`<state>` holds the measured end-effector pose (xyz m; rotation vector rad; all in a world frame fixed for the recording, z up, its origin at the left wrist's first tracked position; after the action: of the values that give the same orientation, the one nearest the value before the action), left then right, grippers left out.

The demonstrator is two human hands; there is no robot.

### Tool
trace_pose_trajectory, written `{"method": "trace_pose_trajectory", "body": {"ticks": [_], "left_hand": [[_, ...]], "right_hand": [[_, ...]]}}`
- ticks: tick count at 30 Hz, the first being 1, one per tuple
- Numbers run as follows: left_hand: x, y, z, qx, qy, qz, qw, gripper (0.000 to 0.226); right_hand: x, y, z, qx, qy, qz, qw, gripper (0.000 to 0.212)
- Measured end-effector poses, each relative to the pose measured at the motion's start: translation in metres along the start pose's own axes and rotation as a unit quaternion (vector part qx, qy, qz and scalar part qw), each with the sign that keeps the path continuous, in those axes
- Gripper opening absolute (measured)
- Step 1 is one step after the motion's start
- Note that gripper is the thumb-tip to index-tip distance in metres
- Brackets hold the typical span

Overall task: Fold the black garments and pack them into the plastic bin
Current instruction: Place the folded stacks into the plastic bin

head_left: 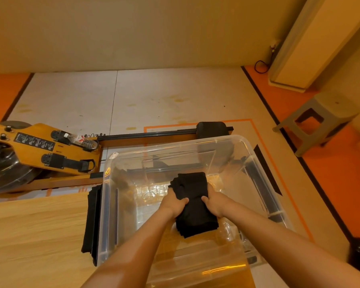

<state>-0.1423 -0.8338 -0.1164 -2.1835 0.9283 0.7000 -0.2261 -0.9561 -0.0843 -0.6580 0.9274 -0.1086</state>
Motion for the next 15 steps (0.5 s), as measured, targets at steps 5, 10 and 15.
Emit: {"method": "trace_pose_trajectory", "body": {"ticks": [5, 10, 15], "left_hand": [[0.005, 0.026, -0.032, 0.021, 0.042, 0.064, 0.997, 0.066], [0.007, 0.048, -0.043, -0.016, 0.037, 0.059, 0.997, 0.064], [0.004, 0.057, -0.047, -0.040, 0.057, 0.055, 0.996, 0.061]], "right_hand": [[0.005, -0.020, -0.027, -0.035, 0.069, -0.066, 0.995, 0.062], [-0.013, -0.035, -0.019, -0.186, 0.065, -0.156, 0.968, 0.080], [-0.025, -0.043, -0.002, -0.237, -0.049, -0.193, 0.951, 0.086]]}}
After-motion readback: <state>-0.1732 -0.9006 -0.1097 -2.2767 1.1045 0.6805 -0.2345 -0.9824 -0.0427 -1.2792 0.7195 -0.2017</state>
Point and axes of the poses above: each hand's wrist, its own x-axis towards the middle knuckle, its own y-axis out of the palm, z = x × y, the point moved 7 cm from there along x, towards the middle knuckle, and after that the axes turned 2 degrees about x, right-handed, at the moved point
